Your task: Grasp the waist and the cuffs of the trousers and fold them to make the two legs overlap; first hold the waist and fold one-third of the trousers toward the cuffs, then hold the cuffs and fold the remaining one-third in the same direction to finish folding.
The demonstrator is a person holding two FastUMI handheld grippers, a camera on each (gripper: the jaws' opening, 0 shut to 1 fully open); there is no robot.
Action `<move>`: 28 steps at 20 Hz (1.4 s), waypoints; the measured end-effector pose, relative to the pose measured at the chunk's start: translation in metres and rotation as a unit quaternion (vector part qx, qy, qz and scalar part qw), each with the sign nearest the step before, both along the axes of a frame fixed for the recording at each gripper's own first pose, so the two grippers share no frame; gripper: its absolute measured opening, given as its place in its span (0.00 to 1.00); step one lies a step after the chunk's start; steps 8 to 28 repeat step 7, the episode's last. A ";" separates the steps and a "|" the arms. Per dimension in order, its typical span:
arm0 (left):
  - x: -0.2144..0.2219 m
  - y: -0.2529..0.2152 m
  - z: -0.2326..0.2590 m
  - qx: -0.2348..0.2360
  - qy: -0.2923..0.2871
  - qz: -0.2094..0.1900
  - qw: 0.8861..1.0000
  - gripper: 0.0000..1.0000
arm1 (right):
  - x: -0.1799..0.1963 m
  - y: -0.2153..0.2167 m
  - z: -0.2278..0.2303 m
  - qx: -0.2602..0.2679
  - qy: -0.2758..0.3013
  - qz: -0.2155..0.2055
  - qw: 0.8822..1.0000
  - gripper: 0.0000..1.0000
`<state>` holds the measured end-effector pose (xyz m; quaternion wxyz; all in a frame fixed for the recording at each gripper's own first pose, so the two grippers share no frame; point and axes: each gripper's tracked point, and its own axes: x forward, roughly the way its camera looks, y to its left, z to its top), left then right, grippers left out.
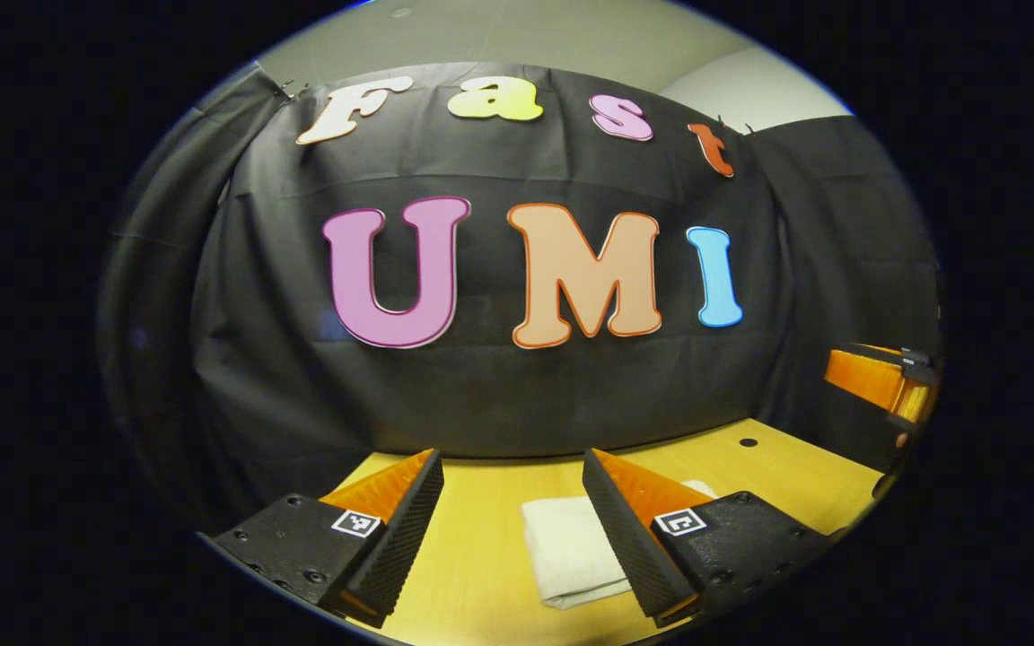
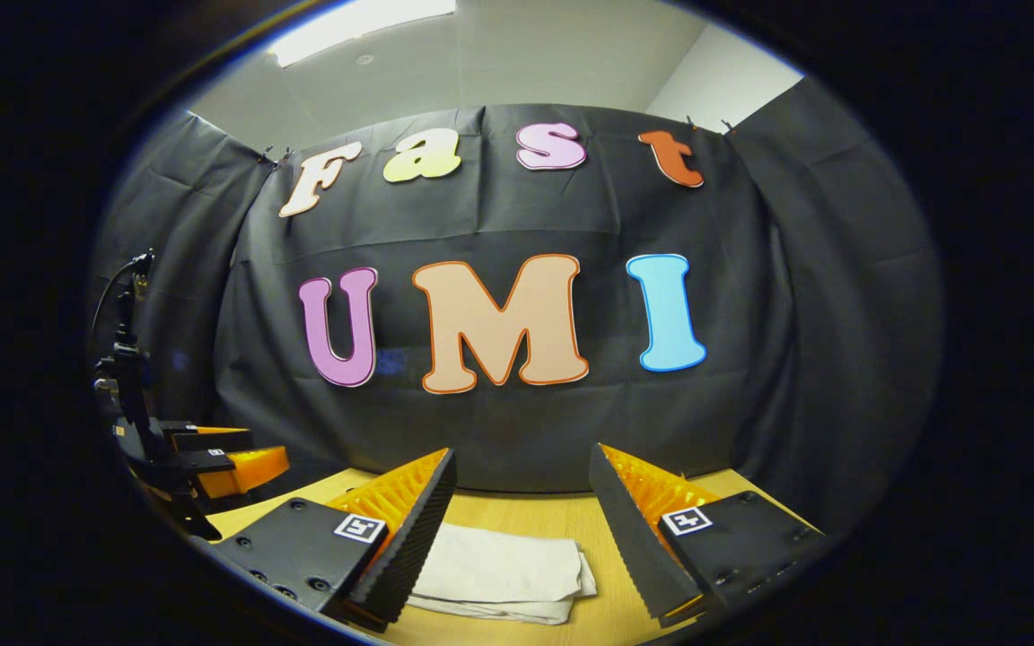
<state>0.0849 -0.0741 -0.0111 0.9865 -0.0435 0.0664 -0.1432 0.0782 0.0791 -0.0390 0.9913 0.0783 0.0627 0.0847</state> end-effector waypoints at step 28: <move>-0.022 0.048 0.023 -0.007 -0.024 -0.008 1.000 0.95 | -0.053 0.031 0.033 -0.011 -0.014 -0.026 1.000 0.96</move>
